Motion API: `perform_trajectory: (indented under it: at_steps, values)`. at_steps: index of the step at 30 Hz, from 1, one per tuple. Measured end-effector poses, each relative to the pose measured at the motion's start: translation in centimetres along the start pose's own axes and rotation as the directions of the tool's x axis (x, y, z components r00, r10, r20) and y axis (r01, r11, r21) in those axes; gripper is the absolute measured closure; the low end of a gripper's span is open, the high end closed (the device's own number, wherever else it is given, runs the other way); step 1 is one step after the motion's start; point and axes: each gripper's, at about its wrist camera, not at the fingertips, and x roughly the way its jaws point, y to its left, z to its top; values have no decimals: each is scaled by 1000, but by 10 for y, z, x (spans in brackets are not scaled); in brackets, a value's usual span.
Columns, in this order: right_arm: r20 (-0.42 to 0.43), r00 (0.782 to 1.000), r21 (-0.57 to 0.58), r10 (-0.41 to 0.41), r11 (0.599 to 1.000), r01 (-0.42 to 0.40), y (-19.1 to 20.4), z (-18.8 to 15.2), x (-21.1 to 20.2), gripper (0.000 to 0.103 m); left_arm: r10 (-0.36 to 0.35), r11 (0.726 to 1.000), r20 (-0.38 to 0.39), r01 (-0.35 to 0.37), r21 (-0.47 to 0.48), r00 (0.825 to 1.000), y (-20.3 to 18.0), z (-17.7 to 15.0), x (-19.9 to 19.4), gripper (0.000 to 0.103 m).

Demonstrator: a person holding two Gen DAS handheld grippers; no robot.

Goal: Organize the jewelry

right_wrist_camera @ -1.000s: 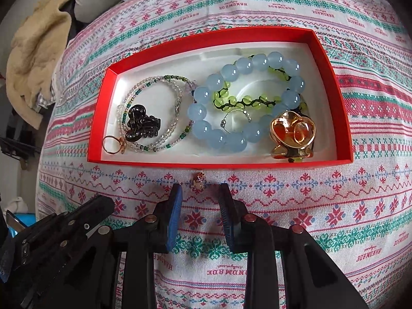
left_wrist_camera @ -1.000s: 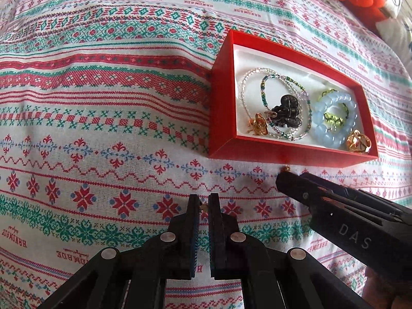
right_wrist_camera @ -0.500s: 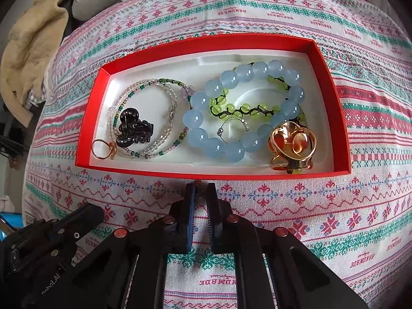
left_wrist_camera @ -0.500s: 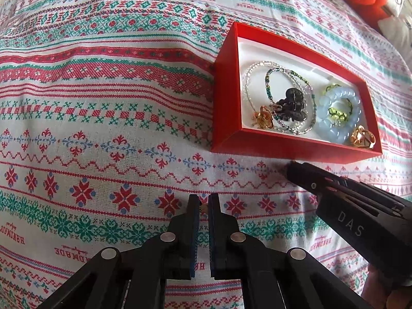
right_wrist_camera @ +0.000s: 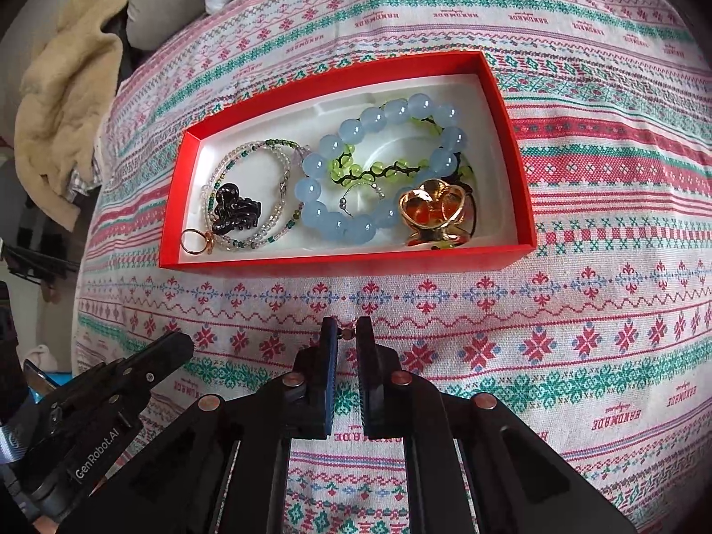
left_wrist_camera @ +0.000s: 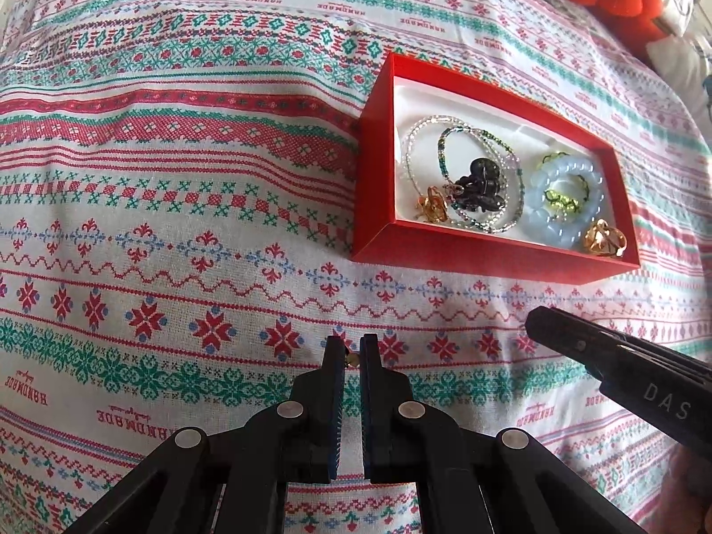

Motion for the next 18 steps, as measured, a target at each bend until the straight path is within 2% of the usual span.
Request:
perform_trajectory:
  at_steps: [10,18]
  values:
    - [66,995,19,79,997,-80,-8,-4,-44,94,-59,998,57,59,4,997,-14,0,-24,102]
    - [131,987,2,97,995,-98,-14,2,-69,94,-110,994,113,108,26,987,-29,8,-33,102]
